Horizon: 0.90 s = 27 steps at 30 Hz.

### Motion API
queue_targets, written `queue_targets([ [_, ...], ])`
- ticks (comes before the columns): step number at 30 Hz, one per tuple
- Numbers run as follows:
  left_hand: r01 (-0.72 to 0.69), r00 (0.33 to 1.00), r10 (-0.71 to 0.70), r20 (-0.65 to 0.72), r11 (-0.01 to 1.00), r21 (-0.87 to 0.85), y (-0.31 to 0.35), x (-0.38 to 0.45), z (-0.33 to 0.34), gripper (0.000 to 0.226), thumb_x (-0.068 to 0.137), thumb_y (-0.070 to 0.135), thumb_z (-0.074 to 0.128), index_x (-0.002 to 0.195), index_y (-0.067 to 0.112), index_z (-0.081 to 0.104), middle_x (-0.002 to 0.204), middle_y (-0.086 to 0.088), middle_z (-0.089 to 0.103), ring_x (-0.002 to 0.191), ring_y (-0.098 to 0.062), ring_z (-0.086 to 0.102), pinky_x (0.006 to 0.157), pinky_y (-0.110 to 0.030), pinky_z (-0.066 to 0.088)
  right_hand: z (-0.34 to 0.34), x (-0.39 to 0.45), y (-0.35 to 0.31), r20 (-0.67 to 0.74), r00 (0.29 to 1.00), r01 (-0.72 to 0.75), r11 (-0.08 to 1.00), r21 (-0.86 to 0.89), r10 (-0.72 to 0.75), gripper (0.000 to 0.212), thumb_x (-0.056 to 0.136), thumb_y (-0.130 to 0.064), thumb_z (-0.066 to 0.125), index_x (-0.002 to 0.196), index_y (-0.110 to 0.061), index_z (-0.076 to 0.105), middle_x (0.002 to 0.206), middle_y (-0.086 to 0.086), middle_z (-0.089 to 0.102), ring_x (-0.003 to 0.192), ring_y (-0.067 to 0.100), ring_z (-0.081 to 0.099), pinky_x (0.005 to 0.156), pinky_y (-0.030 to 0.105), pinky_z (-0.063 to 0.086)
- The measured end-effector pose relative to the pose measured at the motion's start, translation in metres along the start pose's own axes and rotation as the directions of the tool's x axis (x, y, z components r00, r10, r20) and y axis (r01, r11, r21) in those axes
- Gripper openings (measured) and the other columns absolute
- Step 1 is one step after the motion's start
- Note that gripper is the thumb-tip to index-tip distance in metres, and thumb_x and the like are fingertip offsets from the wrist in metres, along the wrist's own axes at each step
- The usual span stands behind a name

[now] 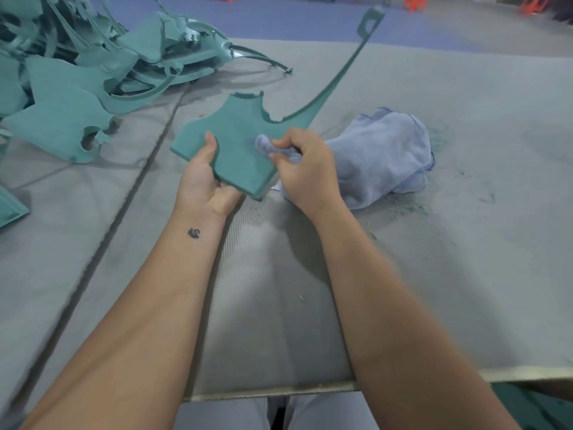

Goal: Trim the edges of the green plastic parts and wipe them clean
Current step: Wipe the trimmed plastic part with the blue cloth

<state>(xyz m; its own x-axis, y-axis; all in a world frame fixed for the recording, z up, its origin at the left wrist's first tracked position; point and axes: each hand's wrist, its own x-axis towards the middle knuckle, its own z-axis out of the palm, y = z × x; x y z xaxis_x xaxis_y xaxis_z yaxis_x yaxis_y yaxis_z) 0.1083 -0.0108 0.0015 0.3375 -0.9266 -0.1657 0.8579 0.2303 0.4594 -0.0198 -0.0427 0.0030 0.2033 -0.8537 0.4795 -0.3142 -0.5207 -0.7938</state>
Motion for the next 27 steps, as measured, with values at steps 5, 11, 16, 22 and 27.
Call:
queue_targets([
  [5,-0.027,1.000,0.028,-0.011,0.999,0.017,0.002,-0.006,0.001,0.021,0.102,0.019,0.048,0.099,0.005,0.062,0.091,-0.012,0.075,0.076,-0.028,0.073,0.081,-0.052,0.053,-0.008,0.007,-0.001,-0.284,0.932,-0.152,0.953,0.262,0.226,0.018,0.092,-0.013,0.058,0.080,-0.021,0.048,0.069,-0.008,0.054,0.058,-0.007,0.051,0.058,0.007,0.038],
  [11,-0.075,0.997,0.073,0.020,0.994,0.076,0.000,-0.009,0.004,0.015,0.097,0.000,0.049,0.099,0.005,0.063,0.088,-0.010,0.075,0.082,-0.024,0.072,0.088,-0.048,0.055,-0.018,0.014,-0.002,-0.100,0.893,-0.259,0.685,0.681,0.438,0.012,0.097,-0.011,0.052,0.094,-0.023,0.055,0.081,-0.005,0.066,0.081,0.009,0.065,0.079,0.025,0.053],
  [16,-0.042,0.997,0.032,0.076,0.990,0.134,-0.011,-0.014,0.008,0.022,0.095,-0.005,0.045,0.111,0.000,0.060,0.108,-0.016,0.068,0.099,-0.028,0.067,0.096,-0.044,0.051,-0.012,0.006,-0.007,0.045,0.949,-0.281,0.774,0.568,0.312,0.013,0.087,-0.002,0.066,0.083,-0.015,0.064,0.077,0.002,0.066,0.080,0.017,0.064,0.082,0.037,0.054],
  [22,-0.021,0.998,0.010,0.054,0.979,0.202,-0.004,-0.013,0.008,0.018,0.097,0.002,0.049,0.107,0.000,0.063,0.104,-0.015,0.071,0.091,-0.026,0.071,0.083,-0.039,0.058,-0.009,0.001,-0.016,-0.040,0.951,-0.247,0.833,0.495,0.305,0.019,0.083,-0.002,0.071,0.074,-0.016,0.062,0.061,-0.006,0.064,0.057,0.000,0.060,0.059,0.012,0.047],
  [27,-0.053,0.997,0.068,-0.043,0.957,0.286,0.003,-0.013,0.007,0.026,0.091,-0.008,0.053,0.113,0.004,0.062,0.118,-0.017,0.067,0.103,-0.033,0.067,0.090,-0.052,0.054,-0.007,0.006,-0.017,-0.224,0.872,-0.277,0.815,0.509,0.436,0.031,0.083,-0.008,0.072,0.077,-0.017,0.043,0.060,-0.005,0.050,0.043,-0.006,0.049,0.050,0.010,0.043],
])
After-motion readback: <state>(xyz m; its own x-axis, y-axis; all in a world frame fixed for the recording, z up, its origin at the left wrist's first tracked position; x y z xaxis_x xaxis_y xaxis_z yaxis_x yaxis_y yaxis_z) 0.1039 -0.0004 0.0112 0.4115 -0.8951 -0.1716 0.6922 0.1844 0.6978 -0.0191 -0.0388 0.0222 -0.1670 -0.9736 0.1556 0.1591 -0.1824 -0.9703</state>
